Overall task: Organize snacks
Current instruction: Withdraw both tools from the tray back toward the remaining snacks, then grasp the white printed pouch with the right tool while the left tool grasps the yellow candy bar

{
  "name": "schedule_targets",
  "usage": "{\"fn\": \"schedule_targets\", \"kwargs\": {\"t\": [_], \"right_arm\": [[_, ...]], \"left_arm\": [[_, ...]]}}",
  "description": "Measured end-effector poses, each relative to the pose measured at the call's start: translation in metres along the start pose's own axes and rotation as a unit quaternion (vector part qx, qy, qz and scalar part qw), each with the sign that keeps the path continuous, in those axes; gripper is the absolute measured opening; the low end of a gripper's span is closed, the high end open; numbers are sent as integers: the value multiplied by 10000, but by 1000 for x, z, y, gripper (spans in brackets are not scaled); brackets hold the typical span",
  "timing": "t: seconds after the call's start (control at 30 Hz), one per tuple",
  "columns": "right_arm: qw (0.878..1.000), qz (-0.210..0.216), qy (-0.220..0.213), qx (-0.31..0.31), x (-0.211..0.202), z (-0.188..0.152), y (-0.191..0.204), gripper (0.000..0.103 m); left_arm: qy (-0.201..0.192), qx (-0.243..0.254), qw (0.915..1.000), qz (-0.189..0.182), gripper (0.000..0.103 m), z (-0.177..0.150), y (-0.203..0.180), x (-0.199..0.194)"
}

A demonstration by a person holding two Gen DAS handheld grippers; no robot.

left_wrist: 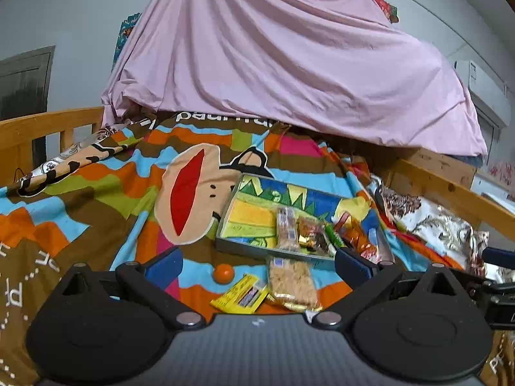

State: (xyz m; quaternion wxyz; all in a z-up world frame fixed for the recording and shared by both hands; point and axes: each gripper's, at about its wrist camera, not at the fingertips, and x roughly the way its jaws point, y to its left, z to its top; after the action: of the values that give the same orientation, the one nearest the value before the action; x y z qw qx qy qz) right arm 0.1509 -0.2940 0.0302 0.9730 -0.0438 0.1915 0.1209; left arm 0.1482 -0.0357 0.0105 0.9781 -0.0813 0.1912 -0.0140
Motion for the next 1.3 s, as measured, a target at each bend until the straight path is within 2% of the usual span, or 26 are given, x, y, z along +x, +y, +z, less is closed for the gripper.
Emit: {"fn": "schedule_targets", "kwargs": {"t": [0.27,0.47,0.7,1.03,1.3], "right_arm": [[9992,182,356,16,-2,-14,2,102],[9956,404,761,-369,8,-27,6,102],[9901,671,1157,-427,31,-36,9,102],[9802,793,1744,-491,61,-56,18,102],[9728,768,1948,-988,78,-65,30,102]], "left_arm": [[195,116,9997,14,103,-12,3,-2],[468,422,9979,-161,103,-19,4,8],[767,566,9949,-339,103,-30,15,23],[1377,941,9846,-519,103,-37,26,65],[1652,1173,9775,-582,103,-37,32,96]]}}
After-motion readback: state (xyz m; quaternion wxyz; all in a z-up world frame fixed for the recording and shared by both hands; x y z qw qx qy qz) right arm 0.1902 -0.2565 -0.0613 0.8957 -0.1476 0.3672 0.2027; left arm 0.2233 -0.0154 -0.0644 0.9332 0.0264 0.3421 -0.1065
